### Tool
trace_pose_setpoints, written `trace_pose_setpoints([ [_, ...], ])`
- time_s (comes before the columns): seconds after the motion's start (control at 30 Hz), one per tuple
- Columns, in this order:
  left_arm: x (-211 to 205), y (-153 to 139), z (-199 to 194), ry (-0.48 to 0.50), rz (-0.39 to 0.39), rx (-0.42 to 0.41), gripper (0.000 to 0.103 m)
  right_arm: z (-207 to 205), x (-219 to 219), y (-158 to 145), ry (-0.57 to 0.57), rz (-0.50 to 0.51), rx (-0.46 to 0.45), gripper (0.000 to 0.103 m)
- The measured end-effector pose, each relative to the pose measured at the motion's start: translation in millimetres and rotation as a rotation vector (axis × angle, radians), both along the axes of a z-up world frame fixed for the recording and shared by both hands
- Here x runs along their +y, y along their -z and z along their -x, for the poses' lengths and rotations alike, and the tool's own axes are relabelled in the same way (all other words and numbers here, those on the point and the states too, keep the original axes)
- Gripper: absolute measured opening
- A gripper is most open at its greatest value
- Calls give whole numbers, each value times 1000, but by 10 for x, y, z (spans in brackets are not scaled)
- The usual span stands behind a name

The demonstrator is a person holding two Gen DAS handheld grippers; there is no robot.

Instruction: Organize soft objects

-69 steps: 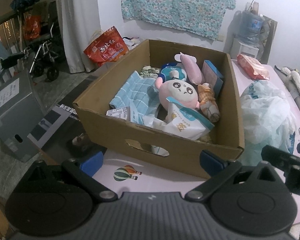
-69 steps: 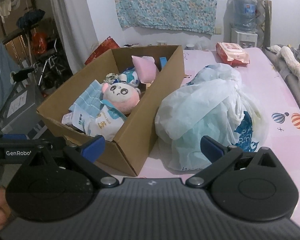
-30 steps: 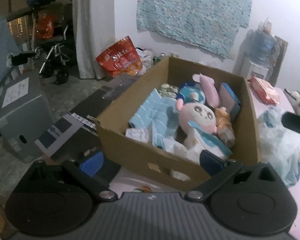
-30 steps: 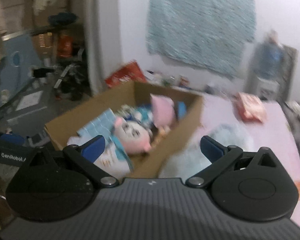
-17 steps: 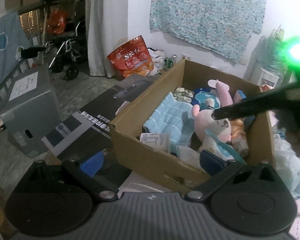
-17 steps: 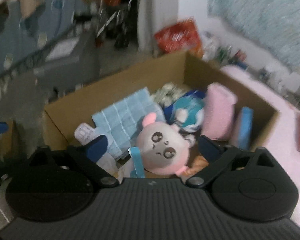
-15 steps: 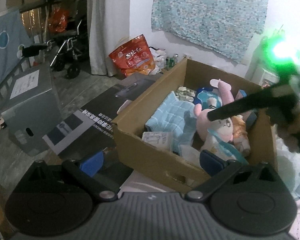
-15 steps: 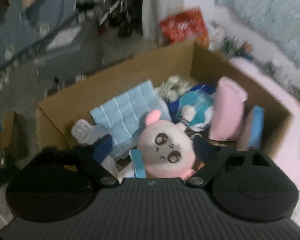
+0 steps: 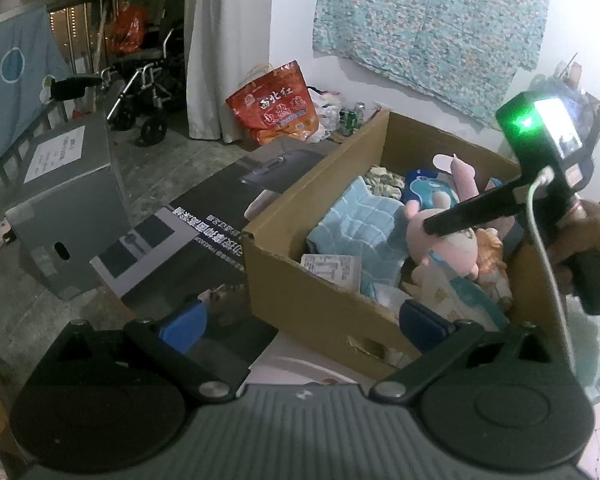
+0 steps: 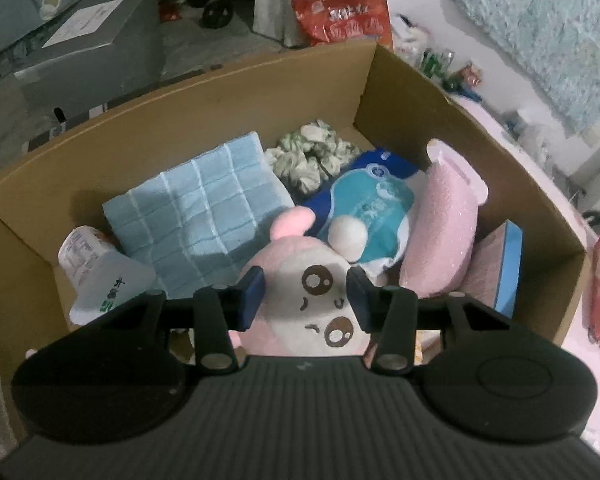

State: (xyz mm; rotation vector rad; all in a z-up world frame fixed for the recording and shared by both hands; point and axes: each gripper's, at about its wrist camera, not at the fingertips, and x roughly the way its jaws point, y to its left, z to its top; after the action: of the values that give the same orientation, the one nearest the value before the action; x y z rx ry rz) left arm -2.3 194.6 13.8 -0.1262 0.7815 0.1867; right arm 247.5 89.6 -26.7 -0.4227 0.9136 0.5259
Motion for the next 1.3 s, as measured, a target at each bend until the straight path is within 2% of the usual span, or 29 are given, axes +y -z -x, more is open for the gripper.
trace_pose_setpoints([
  [0.07,5,3,16,0,-1,2,103,11,67,45,-27,-6,-5,55],
  [0.1,10,4,22,0,-3,3,103,29,66,17,-30,-17,-3,56],
  [0.2,49,7,35,-8,-5,2,103,92,-80,-206,-16,-146,31,58],
  [0.27,87,10,39,-14,0,-1,103,155,-213,-371,-14,-224,77,59],
  [0.33,120,16,34,-19,4,-4,103,207,-305,-449,-27,-261,163,61],
  [0.4,139,20,24,-22,6,-5,103,248,-355,-432,-50,-257,278,62],
  [0.5,144,22,20,-21,8,-3,103,300,-319,-276,-67,-178,376,62],
  [0.63,131,31,36,-15,6,1,103,328,-189,-78,-86,-113,394,54],
  [0.73,113,39,55,-17,2,1,103,343,-95,-62,-113,-107,357,49],
  [0.93,85,34,51,-16,11,1,103,392,-7,-17,-180,-62,256,48],
  [1.03,65,41,56,-8,12,3,103,396,20,7,-198,-51,223,52],
  [1.1,63,47,67,-4,13,2,103,368,-49,-67,-172,-87,230,53],
  [1.2,63,50,75,-5,15,1,103,316,-257,-303,-123,-210,249,54],
  [1.27,75,57,80,-6,20,1,103,294,-368,-414,-117,-264,296,55],
  [1.3,76,61,80,-7,22,1,103,286,-421,-446,-126,-283,355,58],
])
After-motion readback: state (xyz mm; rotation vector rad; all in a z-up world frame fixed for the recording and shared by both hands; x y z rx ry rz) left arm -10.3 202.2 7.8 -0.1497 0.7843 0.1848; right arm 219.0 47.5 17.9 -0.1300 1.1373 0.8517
